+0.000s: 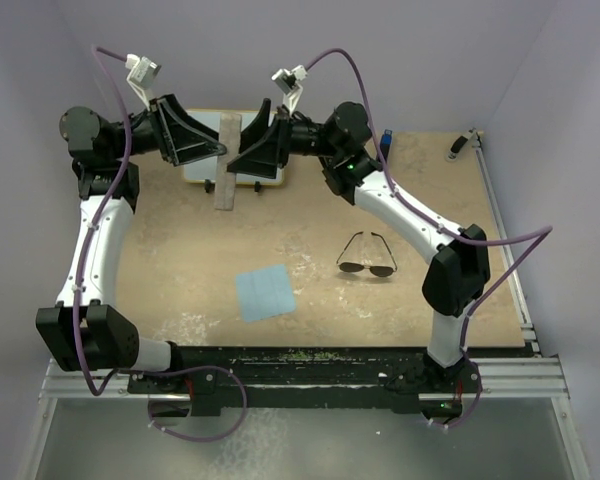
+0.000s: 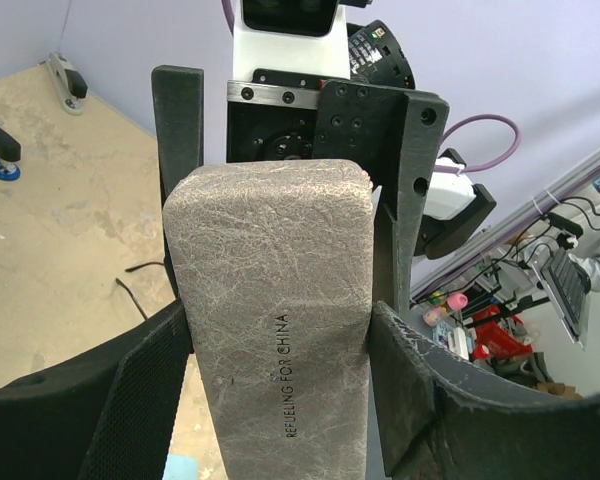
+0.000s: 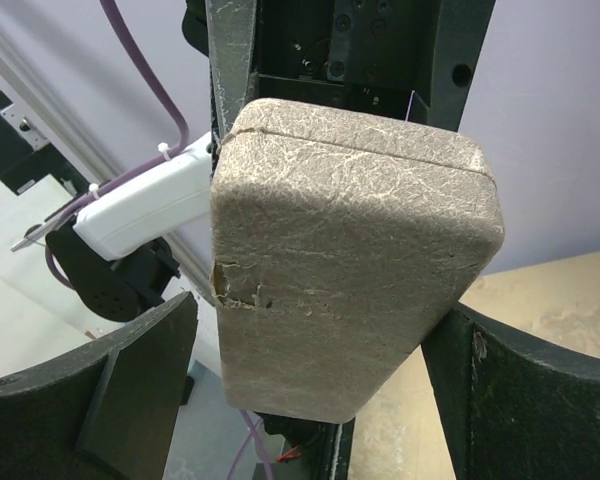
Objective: Organize the sunglasses
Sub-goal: Open the sunglasses case.
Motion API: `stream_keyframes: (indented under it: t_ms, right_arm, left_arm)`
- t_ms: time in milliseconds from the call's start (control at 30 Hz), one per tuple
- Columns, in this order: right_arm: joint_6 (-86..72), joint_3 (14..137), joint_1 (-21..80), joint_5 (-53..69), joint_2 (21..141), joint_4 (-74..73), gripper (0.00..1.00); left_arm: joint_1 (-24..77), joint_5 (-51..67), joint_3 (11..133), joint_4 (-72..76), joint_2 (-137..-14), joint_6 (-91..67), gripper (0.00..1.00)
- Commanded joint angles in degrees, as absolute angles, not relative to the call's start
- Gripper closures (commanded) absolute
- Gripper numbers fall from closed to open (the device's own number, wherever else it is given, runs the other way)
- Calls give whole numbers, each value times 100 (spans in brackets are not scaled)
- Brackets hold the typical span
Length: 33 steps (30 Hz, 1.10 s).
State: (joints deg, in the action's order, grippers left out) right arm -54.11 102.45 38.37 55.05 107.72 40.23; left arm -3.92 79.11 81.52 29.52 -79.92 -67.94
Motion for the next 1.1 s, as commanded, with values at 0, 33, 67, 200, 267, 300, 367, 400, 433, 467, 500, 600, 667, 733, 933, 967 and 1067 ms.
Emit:
stream_keyframes:
  t_ms: [0, 33, 67, 200, 267, 300, 367, 400, 433, 467, 500, 600, 667, 733, 933, 967, 1067]
  right_arm:
    - [-5298, 10667, 3900, 5471, 10789, 4071, 9]
    - [-5326, 10698, 3909, 5487, 10833, 4059, 10]
    - [-5359, 10726, 3919, 5504, 10867, 4059, 13]
    - [-5420, 10746, 3922, 5570, 10952, 4081, 33]
    - [-5455, 10757, 3933, 5608, 10983, 4099, 51]
    - [-5473, 10777, 3933, 5643, 11000, 4128, 65]
    - [-5636, 10790, 3930, 5788, 11054, 4278, 92]
    - [-5785, 10775, 3932, 5862, 11088, 4456, 100]
    - [-5948, 10767, 3930, 5942, 11130, 4636, 100]
    - [-6106, 10755, 3931, 6021, 11168, 4838, 100]
    - [-6265, 10726, 3931, 6073, 11196, 5078, 100]
    - [-6737, 10634, 3932, 6198, 11256, 5697, 100]
    - [-6965, 10634, 3931, 6277, 11320, 5986, 100]
    - [-7332, 10628, 3927, 6408, 11389, 6390, 100]
    - [-8573, 10642, 3858, 6617, 11703, 7906, 100]
    - [-9049, 10668, 3780, 6627, 11834, 8435, 100]
    - [-9495, 10764, 3673, 6694, 12041, 8816, 100]
  left_arm:
    - [-339, 7735, 8186, 3091, -7829, -6658, 96]
    - [-342, 7734, 8195, 3079, -7831, -6652, 96]
    - [-343, 7741, 8201, 3071, -7829, -6647, 96]
    - [-343, 7761, 8232, 3024, -7802, -6642, 96]
    - [-334, 7761, 8243, 3015, -7781, -6653, 96]
    - [-334, 7767, 8237, 3019, -7771, -6675, 96]
    - [-334, 7777, 8248, 3062, -7750, -6795, 96]
    - [-334, 7787, 8245, 3124, -7733, -6920, 96]
    - [-334, 7807, 8228, 3312, -7728, -7072, 96]
    - [-334, 7819, 8196, 3604, -7718, -7296, 96]
    - [-334, 7828, 8155, 3955, -7711, -7551, 96]
    - [-334, 7803, 8020, 4761, -7712, -8219, 96]
    - [-334, 7783, 7926, 4909, -7712, -8375, 96]
    - [-334, 7764, 7799, 4960, -7719, -8444, 96]
    - [-342, 7667, 7624, 5487, -7743, -8970, 96]
    - [-347, 7633, 7681, 5716, -7755, -9214, 96]
    - [-352, 7620, 7778, 5991, -7761, -9447, 96]
